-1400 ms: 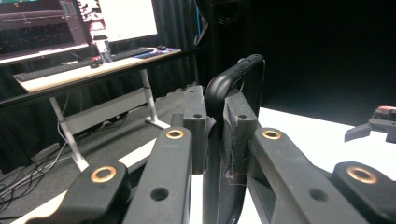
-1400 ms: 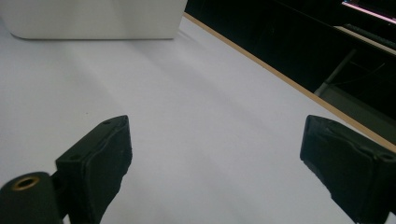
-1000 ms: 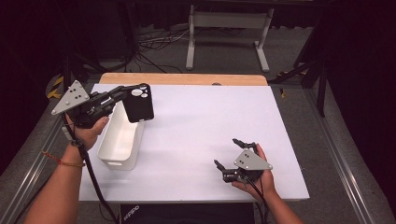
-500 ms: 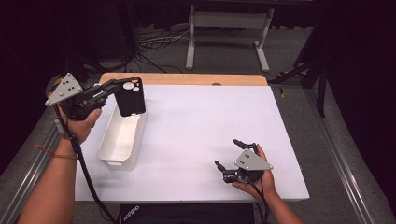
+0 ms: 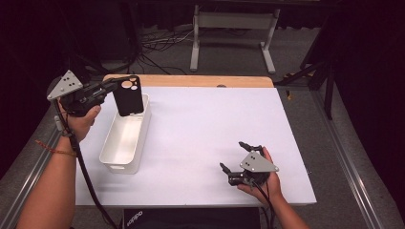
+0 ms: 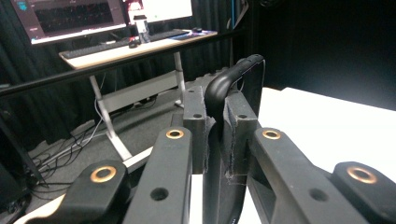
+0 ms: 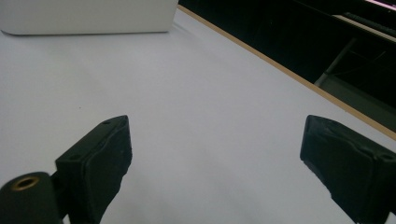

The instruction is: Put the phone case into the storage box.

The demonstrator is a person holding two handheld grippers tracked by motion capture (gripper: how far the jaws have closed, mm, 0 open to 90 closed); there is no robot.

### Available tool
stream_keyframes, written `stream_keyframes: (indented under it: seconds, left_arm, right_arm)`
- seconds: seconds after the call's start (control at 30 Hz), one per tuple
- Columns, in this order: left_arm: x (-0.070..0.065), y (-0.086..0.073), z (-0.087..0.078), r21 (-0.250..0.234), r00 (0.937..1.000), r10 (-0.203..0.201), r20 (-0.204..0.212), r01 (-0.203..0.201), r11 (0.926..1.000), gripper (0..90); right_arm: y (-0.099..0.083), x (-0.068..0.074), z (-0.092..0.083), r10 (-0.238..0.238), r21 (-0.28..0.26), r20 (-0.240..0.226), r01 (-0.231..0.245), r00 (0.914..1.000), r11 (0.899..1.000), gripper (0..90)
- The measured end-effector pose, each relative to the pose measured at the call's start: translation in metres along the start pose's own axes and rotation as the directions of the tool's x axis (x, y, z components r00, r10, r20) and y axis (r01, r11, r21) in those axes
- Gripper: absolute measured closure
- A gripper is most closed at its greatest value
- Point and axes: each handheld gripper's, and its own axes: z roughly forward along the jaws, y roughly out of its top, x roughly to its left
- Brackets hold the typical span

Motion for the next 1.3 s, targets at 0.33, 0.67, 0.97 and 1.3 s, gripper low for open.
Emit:
stream_keyframes:
  seconds: [0.33, 0.67, 0.97, 1.3]
  left_arm:
    - [0.021, -0.017, 0.021, 0.036, 0.9999, -0.012, -0.004, 0.013, 0.9993, 82.0]
    - [0.036, -0.037, 0.048, 0.084, 0.9995, -0.033, -0.003, 0.033, 0.9959, 82.0]
    - [0.043, -0.05, 0.066, 0.107, 0.9995, -0.03, 0.013, 0.028, 0.9939, 82.0]
    - [0.052, -0.068, 0.078, 0.103, 0.9978, -0.05, 0.044, 0.045, 0.9936, 81.9]
  right_arm:
    - [-0.003, 0.002, 0.006, -0.006, 0.031, -0.001, 0.006, 1.0, 1.0, 9.9]
    - [-0.007, 0.004, 0.012, -0.007, 0.068, 0.001, 0.007, 1.0, 0.998, 9.9]
    - [-0.008, 0.004, 0.014, -0.006, 0.082, -0.007, 0.006, 1.0, 0.997, 9.9]
    - [-0.009, 0.004, 0.016, -0.002, 0.098, -0.007, 0.002, 1.0, 0.995, 9.9]
